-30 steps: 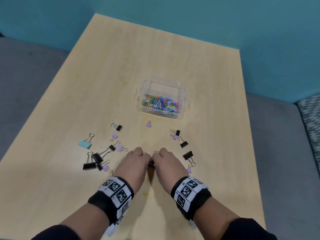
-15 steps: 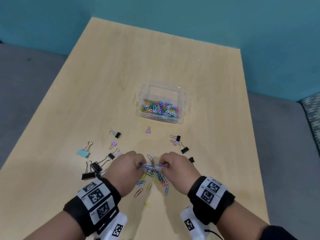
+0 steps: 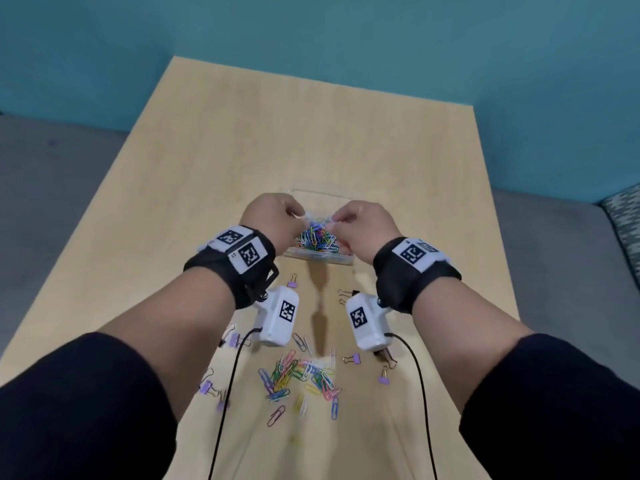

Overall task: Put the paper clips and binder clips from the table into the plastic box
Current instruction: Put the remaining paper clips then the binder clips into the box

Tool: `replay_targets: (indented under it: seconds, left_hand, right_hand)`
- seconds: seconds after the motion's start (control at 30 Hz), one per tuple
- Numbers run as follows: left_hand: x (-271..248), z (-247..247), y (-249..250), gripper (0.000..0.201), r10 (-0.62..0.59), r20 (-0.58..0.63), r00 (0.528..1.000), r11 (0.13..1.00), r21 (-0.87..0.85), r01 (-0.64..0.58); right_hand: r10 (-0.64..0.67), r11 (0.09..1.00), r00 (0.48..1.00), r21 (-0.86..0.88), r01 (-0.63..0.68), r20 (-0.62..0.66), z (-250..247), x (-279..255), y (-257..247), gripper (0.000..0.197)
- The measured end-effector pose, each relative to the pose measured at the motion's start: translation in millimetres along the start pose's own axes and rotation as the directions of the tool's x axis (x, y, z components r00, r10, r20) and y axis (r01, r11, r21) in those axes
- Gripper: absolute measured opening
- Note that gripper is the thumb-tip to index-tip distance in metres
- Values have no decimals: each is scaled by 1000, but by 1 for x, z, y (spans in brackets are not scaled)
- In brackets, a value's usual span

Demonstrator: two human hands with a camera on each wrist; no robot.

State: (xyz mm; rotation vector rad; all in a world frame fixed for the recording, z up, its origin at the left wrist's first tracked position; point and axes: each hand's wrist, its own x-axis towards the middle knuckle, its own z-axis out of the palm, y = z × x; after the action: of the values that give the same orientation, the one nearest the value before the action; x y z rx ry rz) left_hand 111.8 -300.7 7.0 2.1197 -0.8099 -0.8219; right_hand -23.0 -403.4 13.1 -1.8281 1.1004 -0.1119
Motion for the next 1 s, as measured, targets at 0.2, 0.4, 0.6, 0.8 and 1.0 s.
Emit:
replay_targets:
  seconds: [0.2,0.4,0.6,0.8,1.0]
  left_hand:
    - [-54,-7,-33,13,-76,-58,995,983,-174,65]
    - [-133,35,-83,38,225,332,916,751,540,-380]
    - [-154,54,-96,63,219,446,868,495,715,-493]
    - [-180,43,-109,37,277,376,884,576,672,-466]
    - [-226,41,-121,78,37,284,958,813,549,-194]
  right_hand:
    - [-26,981,1000,-193,23,-13,5,-50,37,28]
    - [-111,838,954,-489,241,279,48,-137,76,25]
    - [-247,540,871,-686,487,424,77,-175,88,35]
    - [-296,540,849,-657,526,437,77,-199,112,55]
    - [-148,715,938,-621,320,313,71,-222,129,57]
